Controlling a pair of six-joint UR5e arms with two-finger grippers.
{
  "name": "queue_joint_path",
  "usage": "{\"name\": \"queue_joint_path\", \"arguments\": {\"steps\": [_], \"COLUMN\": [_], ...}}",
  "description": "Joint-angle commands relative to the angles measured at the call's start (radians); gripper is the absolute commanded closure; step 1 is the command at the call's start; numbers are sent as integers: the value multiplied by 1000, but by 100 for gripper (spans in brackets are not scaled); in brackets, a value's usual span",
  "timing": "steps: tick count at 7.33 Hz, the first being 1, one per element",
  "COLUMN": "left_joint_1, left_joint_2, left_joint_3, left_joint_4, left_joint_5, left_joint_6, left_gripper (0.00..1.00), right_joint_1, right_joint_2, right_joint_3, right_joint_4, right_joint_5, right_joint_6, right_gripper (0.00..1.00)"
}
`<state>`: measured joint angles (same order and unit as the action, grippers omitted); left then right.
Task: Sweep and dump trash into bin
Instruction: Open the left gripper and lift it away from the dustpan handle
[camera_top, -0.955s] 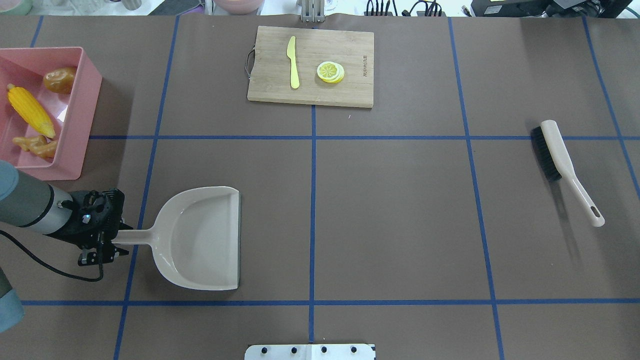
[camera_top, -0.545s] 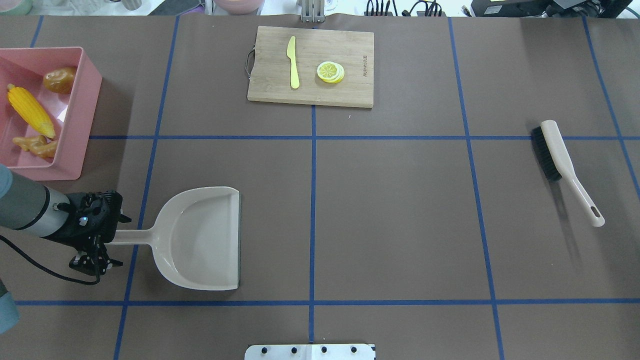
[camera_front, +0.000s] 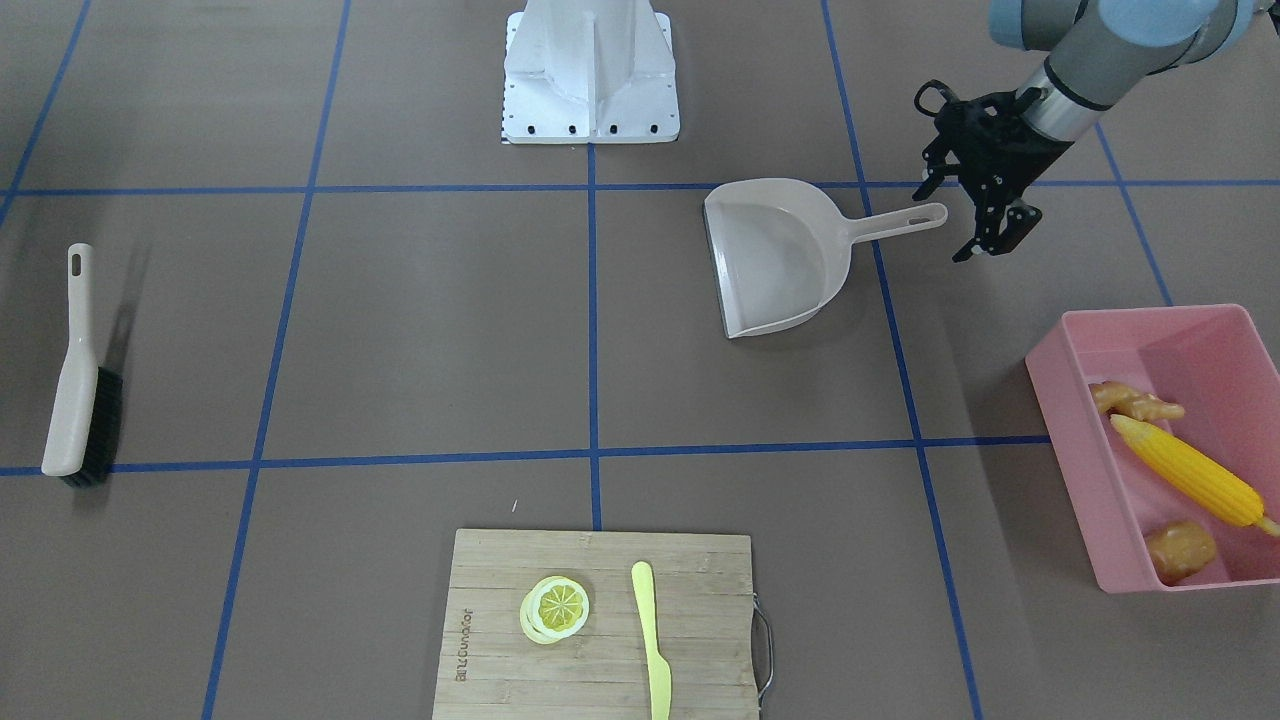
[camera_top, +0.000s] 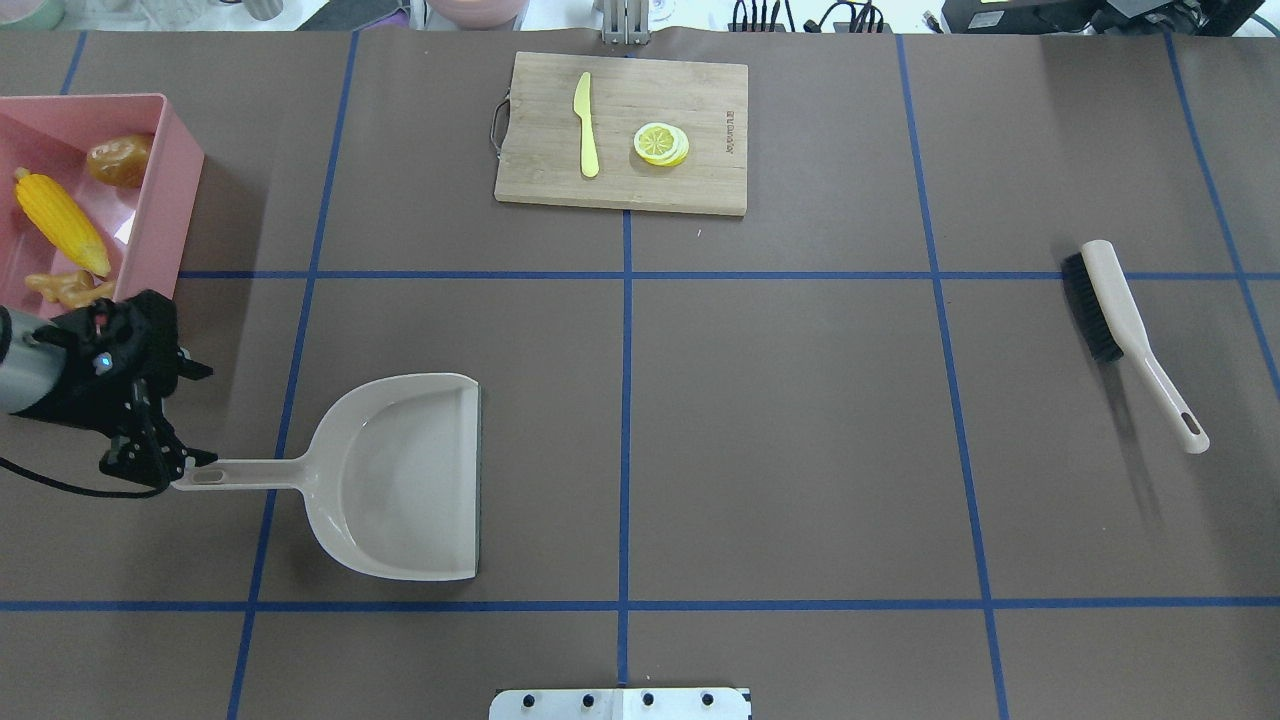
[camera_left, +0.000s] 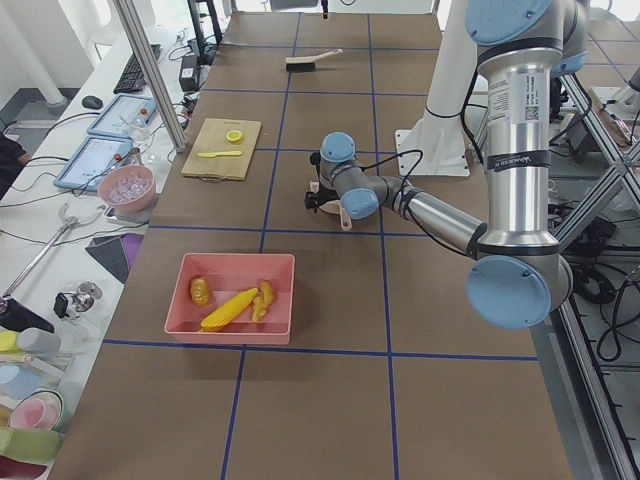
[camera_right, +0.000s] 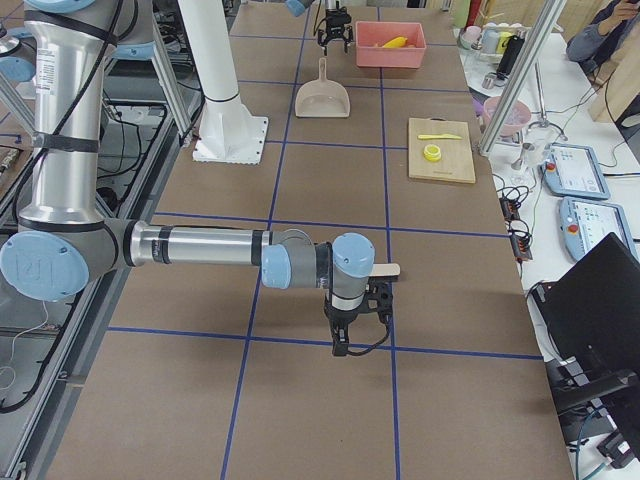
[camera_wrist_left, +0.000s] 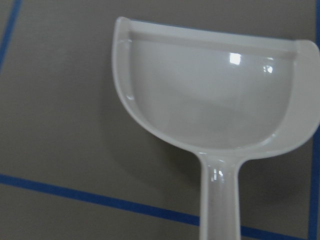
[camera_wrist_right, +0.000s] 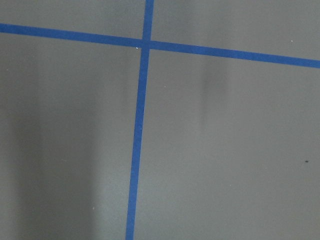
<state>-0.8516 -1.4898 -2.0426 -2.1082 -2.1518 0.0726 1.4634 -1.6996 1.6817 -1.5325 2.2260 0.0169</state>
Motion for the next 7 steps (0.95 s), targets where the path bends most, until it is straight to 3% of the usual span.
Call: {"name": "queue_joint_path", "arguments": {"steps": [1, 3, 6, 7], "left_joint_1": [-140, -255, -464, -543], "left_joint_2": [-13, -30, -87, -92], "left_joint_3": [-13, -11, -4, 10], "left_joint_4": [80, 204, 530, 603], "left_joint_5": [1, 0, -5, -72], "left_joint_6": [-94, -157, -174, -168], "left_gripper": [2, 2, 2, 2], "right_joint_1": [0, 0, 0, 0], "right_joint_2": [0, 0, 0, 0], "right_joint_3": [1, 1, 1, 1], "right_joint_4": [0, 2, 0, 0], "right_joint_5": [0, 0, 0, 0], "right_joint_6": [0, 0, 0, 0], "right_gripper": [0, 0, 0, 0]}}
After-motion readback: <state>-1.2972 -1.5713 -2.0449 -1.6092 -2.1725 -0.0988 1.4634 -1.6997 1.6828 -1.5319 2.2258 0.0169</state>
